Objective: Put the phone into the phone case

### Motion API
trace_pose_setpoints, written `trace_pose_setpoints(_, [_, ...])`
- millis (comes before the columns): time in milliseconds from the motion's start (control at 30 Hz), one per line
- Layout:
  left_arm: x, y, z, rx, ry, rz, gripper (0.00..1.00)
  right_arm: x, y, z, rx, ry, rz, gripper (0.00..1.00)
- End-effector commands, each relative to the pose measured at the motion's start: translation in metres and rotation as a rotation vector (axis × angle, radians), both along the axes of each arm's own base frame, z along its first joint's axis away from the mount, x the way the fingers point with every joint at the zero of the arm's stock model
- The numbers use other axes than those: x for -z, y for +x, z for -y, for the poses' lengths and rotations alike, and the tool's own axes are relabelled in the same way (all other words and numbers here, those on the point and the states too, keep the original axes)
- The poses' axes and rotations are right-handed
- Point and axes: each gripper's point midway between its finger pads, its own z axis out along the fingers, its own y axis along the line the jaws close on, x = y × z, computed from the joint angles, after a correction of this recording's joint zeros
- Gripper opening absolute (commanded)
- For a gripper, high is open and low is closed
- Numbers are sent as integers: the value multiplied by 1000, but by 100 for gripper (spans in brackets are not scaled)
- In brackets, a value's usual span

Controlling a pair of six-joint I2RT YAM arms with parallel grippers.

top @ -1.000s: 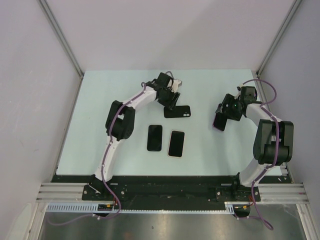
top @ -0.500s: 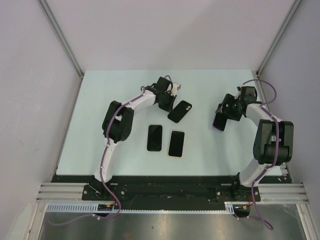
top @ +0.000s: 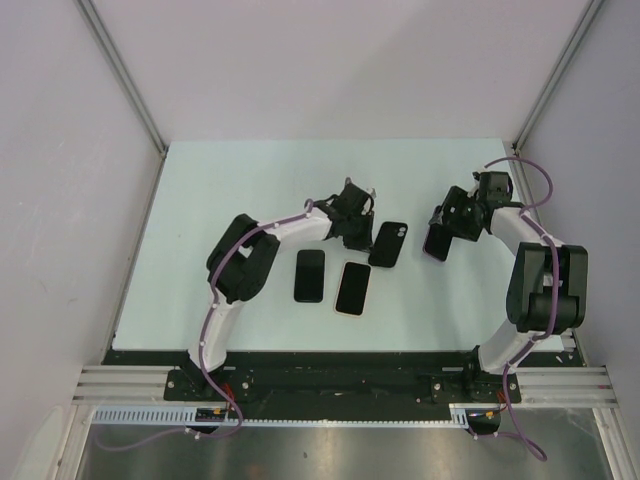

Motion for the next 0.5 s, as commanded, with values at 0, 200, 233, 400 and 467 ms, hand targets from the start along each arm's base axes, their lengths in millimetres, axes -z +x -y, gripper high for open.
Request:
trace_pose_setpoints(0, [-36,-5,25,-103,-100,13,0,-25,-1,-4,7,-11,48,47])
trace_pose_setpoints(200, [-28,-25,31,-127,-176,-46,12,-31,-6,0,31,-25,43,47])
trace_pose_setpoints(233, [-28,-26,31,-125,-178,-49,15,-32,-7,-1,34,-21,41,47])
trace_pose_setpoints(400, [-45,-49,41,-74,-335,-79,38,-30,-9,-20,-8,-7,37,47])
trace_pose_setpoints(467, [-65,-56,51,-25,-431,-79,43,-32,-7,-30,-25,7,46,47])
